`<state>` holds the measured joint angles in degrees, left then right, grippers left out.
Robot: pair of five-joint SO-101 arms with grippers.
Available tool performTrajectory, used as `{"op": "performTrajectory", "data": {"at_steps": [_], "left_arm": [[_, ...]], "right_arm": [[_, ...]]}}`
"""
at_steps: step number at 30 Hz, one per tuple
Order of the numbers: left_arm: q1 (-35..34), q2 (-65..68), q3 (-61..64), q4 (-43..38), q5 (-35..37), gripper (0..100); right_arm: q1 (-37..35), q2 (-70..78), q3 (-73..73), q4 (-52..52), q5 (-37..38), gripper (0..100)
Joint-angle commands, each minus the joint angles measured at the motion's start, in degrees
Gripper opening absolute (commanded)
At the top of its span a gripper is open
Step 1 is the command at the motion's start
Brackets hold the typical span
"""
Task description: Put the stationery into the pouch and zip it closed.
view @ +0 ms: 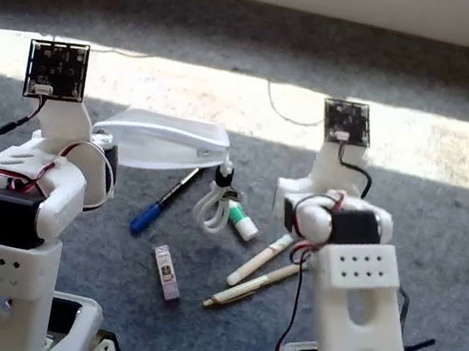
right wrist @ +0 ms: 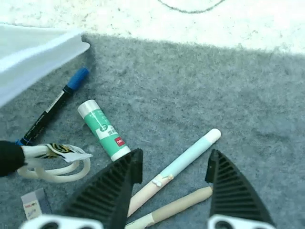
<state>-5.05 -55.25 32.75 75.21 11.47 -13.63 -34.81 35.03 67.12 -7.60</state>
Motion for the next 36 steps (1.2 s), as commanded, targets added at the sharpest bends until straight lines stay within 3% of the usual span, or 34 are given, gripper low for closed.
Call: {"op": "performTrajectory", "data": {"at_steps": [1,7,17,23,36], "left_arm": [[-0.9,0.0,-1.4,-0.1,0.8,1],[-0.9,0.0,-1.4,0.0,0.8,1],[-0.9,-0.1,-1.1,0.0,0.8,1],[-0.9,-0.2,-0.2,-0.4,0.8,1],[-0.9,-0.2,-0.2,-0.3,0.8,1]], "right_arm": [[0.7,9.0,-11.8,5.7,-6.9,20.9],[2.9,18.2,-19.0,8.9,-15.8,20.9],[3.6,28.0,-19.7,8.9,-17.6,21.0],[3.7,33.5,-19.7,6.2,-29.5,21.0],[6.4,40.1,-19.8,-0.2,-31.3,20.9]]}}
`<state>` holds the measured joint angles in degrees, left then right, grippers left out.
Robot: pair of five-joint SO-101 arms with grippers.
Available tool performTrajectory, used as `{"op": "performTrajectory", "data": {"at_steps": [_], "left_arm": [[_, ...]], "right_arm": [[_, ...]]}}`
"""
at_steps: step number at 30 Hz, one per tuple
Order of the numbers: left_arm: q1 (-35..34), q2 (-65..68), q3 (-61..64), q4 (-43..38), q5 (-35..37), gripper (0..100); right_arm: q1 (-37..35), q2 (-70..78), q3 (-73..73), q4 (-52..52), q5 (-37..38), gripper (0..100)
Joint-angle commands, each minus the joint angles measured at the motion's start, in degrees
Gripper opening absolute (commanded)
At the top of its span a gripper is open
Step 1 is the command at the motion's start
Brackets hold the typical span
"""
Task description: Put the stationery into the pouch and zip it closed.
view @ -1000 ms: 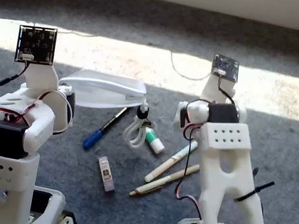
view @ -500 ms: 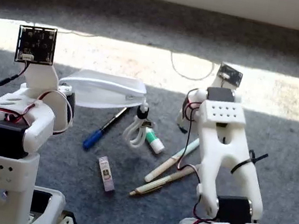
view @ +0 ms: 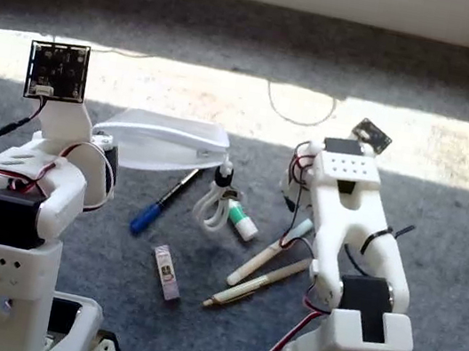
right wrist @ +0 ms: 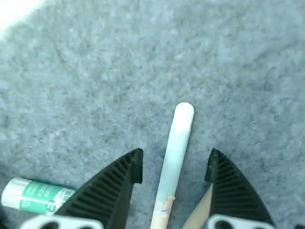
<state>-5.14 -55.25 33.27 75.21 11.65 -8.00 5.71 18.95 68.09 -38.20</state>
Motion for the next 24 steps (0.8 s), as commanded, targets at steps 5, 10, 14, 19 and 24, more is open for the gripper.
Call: {"op": "performTrajectory", "data": {"at_steps": [5,10,14,19,24], "left_arm": [[-0.8,-0.2,-0.7,-0.1,0.6,1],[-0.8,-0.2,-0.7,-0.1,0.6,1],[-0.8,-0.2,-0.7,0.0,0.6,1],[-0.8,-0.2,-0.7,0.0,0.6,1],[-0.8,-0.2,-0.7,0.0,0.6,1]], "right_arm": [[0.7,2.4,-3.7,-4.1,-0.7,20.9],[0.8,3.2,-3.8,-5.4,-0.7,13.5],[2.3,3.4,-3.8,-6.6,-0.5,9.9],[2.8,3.5,-3.8,-6.6,-0.4,9.9],[2.8,3.6,-3.7,-6.6,-0.3,9.9]]}}
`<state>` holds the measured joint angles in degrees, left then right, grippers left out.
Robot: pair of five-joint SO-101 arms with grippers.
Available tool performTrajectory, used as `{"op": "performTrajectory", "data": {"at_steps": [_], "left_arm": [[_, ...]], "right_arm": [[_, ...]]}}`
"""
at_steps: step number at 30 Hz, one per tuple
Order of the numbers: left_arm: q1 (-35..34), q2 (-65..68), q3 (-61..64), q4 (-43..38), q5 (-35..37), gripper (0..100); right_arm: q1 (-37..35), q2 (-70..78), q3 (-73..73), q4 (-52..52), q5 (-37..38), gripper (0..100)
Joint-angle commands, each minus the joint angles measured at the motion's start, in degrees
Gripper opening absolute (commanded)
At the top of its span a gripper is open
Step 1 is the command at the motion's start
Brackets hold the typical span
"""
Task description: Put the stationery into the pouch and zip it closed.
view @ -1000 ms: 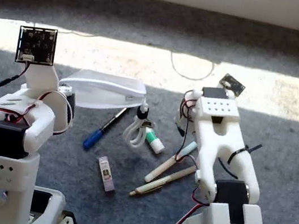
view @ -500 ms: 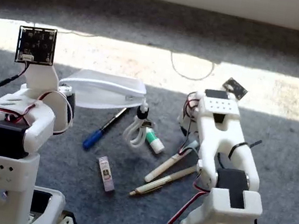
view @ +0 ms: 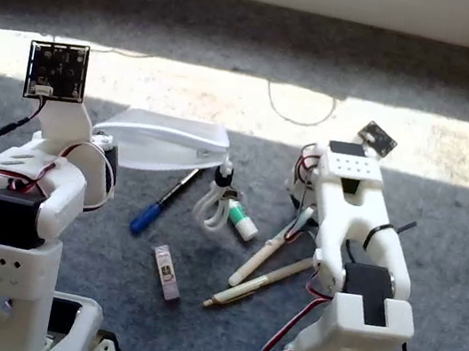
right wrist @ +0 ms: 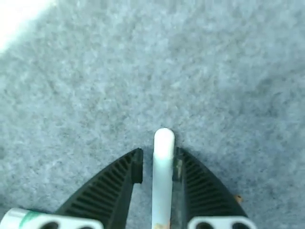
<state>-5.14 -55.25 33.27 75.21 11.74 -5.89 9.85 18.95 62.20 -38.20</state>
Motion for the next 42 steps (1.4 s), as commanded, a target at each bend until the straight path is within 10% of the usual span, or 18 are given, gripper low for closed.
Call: {"op": "performTrajectory", "data": {"at_steps": [1,42], "left_arm": [[-0.8,-0.2,-0.7,0.0,0.4,1],[-0.8,-0.2,-0.7,-0.1,0.4,1]], "right_arm": [[0.7,-0.4,-3.7,-0.7,-0.3,9.9],[1.5,-0.1,-9.5,2.2,7.2,1.0]]}}
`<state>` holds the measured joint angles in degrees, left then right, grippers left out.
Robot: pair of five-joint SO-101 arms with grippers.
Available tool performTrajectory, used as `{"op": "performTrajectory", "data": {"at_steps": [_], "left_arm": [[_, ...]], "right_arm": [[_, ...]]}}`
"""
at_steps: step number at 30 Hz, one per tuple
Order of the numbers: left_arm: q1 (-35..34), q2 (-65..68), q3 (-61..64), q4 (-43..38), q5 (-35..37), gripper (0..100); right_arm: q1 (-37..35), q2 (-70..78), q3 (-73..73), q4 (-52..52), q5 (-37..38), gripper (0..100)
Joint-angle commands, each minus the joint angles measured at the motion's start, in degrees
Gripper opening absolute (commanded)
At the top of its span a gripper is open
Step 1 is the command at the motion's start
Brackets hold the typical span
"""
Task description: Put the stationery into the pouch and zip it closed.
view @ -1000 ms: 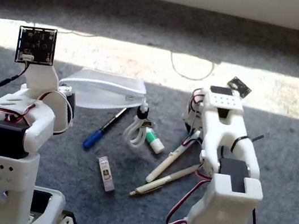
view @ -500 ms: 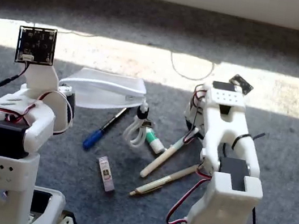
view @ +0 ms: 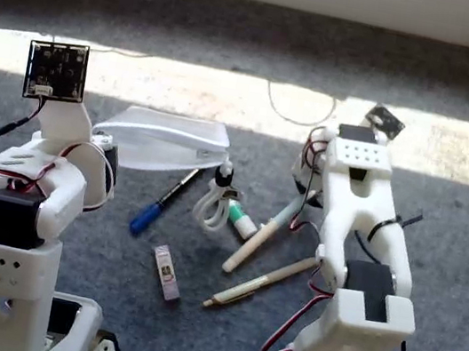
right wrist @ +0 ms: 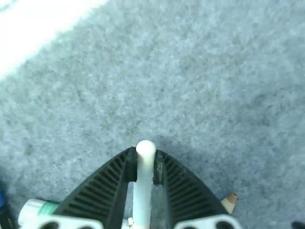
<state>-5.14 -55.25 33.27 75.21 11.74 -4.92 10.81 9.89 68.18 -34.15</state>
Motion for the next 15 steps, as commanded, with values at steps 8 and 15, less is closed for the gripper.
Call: {"op": "performTrajectory", "data": {"at_steps": [8,15], "left_arm": [[-0.8,-0.2,-0.7,0.0,0.4,1],[-0.8,-0.2,-0.7,0.0,0.4,1]], "right_arm": [[0.5,6.1,-0.9,-3.5,4.6,1.1],[0.3,7.0,-0.9,-3.0,4.6,9.8]]}}
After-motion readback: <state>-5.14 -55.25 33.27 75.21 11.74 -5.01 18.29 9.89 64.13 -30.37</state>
